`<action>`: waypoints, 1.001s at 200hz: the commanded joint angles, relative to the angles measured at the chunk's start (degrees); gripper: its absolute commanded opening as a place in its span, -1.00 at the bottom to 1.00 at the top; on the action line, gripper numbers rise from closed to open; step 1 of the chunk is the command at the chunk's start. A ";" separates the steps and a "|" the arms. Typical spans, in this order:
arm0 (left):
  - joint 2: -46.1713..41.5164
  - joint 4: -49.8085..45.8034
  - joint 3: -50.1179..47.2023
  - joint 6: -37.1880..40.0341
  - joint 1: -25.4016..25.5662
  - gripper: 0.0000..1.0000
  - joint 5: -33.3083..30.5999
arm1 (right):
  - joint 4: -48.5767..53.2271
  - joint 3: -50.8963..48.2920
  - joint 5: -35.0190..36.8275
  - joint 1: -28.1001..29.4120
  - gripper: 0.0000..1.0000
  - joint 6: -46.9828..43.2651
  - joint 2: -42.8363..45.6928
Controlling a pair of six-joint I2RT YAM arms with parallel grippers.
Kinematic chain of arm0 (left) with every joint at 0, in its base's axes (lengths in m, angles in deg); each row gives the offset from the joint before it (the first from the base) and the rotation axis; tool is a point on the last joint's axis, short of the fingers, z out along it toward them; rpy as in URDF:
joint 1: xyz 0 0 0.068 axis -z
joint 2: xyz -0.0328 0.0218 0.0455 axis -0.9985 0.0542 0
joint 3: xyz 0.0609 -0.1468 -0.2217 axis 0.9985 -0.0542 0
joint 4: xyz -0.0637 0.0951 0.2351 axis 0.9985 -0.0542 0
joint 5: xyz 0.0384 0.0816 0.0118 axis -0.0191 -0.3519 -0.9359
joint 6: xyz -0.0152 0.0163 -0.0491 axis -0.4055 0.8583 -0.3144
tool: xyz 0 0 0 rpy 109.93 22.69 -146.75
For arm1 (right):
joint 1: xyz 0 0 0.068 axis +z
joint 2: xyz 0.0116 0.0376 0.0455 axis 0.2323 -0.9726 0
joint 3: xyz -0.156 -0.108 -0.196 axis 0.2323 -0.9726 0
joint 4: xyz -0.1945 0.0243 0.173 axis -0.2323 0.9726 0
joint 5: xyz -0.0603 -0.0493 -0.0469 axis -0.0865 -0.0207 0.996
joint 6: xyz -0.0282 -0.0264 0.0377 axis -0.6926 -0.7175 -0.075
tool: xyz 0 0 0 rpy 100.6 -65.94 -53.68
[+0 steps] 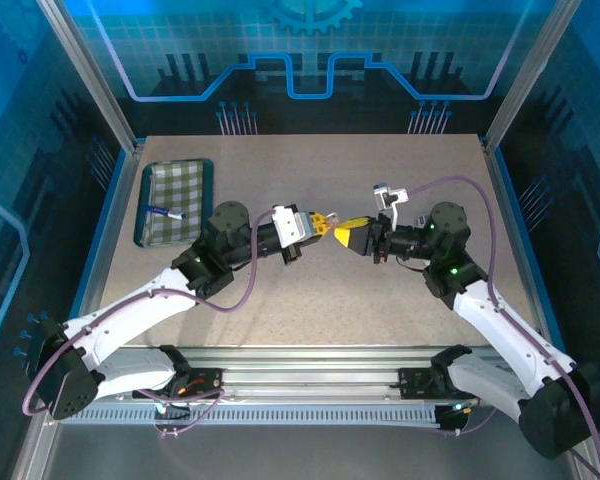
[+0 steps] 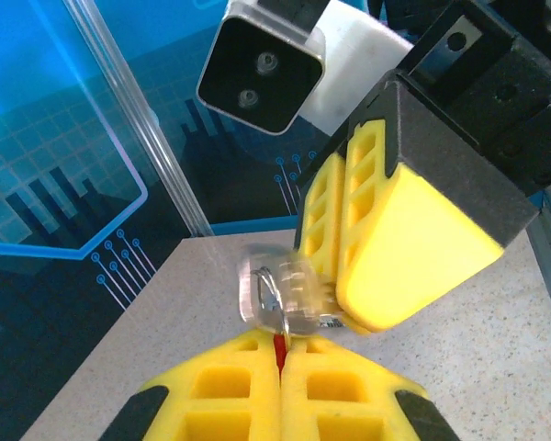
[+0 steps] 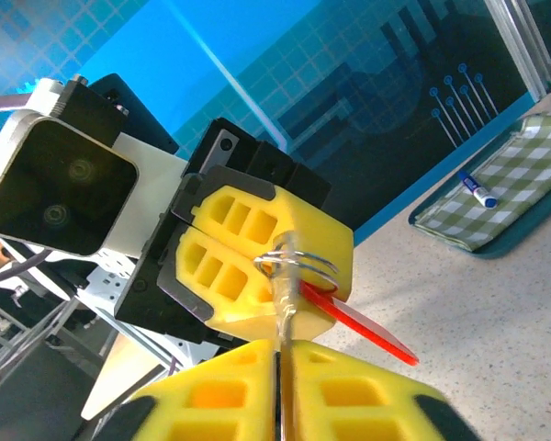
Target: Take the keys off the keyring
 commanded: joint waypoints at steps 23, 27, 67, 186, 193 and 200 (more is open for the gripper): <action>-0.24 -2.17 2.54 4.65 -0.02 -1.00 2.71 | -6.26 0.58 -0.70 0.54 -0.47 3.01 -2.09; -0.27 -2.17 2.59 4.55 0.02 -1.00 2.79 | -6.53 0.60 -0.79 0.55 -0.48 3.18 -2.24; -0.30 -2.44 2.42 5.17 0.01 -1.00 3.35 | -7.13 0.16 -0.32 0.55 -0.78 3.21 -1.85; -0.36 -1.76 2.47 5.49 0.11 -1.00 3.13 | -7.11 -0.49 0.19 0.31 -0.91 2.62 -2.35; -0.36 -1.39 2.38 5.33 0.02 -1.00 2.50 | -6.29 -0.54 0.40 0.28 -0.93 2.02 -1.88; -0.40 -0.92 2.16 5.23 0.01 -1.00 2.04 | -5.13 -0.56 0.79 0.21 -0.94 1.36 -1.53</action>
